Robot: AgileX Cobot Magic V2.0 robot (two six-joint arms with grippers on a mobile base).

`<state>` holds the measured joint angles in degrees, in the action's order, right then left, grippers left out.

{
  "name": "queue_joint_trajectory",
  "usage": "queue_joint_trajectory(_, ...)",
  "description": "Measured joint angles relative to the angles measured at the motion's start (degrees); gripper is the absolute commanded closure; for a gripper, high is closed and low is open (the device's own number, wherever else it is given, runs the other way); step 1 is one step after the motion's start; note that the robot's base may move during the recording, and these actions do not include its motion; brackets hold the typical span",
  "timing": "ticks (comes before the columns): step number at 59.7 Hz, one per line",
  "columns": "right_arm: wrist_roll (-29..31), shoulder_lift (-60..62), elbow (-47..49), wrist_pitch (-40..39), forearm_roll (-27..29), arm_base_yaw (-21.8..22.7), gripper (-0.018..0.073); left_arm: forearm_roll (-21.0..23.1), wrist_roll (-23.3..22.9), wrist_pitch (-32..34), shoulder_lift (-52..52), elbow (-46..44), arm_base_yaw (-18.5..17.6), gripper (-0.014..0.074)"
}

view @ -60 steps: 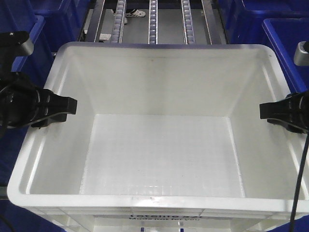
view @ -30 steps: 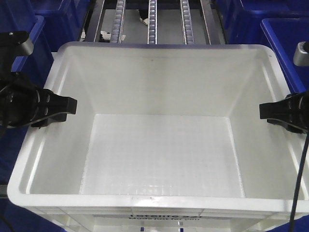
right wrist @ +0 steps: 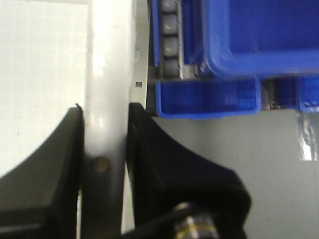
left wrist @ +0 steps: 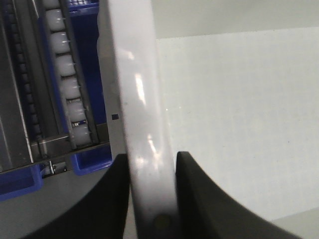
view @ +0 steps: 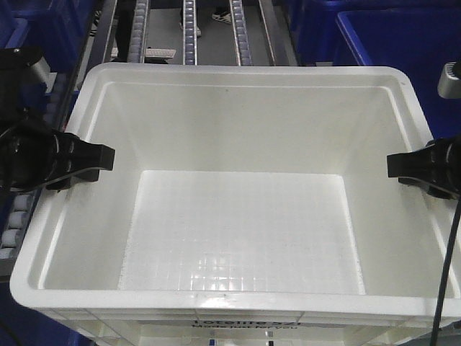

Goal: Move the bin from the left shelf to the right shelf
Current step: 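Hold the tote with both grippers while the base turns away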

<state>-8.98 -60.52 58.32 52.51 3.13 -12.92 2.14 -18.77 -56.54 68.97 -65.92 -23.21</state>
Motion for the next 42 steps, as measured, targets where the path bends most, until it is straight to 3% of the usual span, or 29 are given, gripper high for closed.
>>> queue_joint_trajectory(17,0.66,-0.22,-0.13,-1.65,1.79,-0.3,0.0559,-1.48,0.12,-2.75,-0.73,0.0,0.06,0.0603)
queue_joint_trajectory(42,0.32,0.01,-0.26,0.21,0.07,-0.02,0.0559,0.11,-0.15,-0.16,-0.33,0.12,-0.01,0.0603)
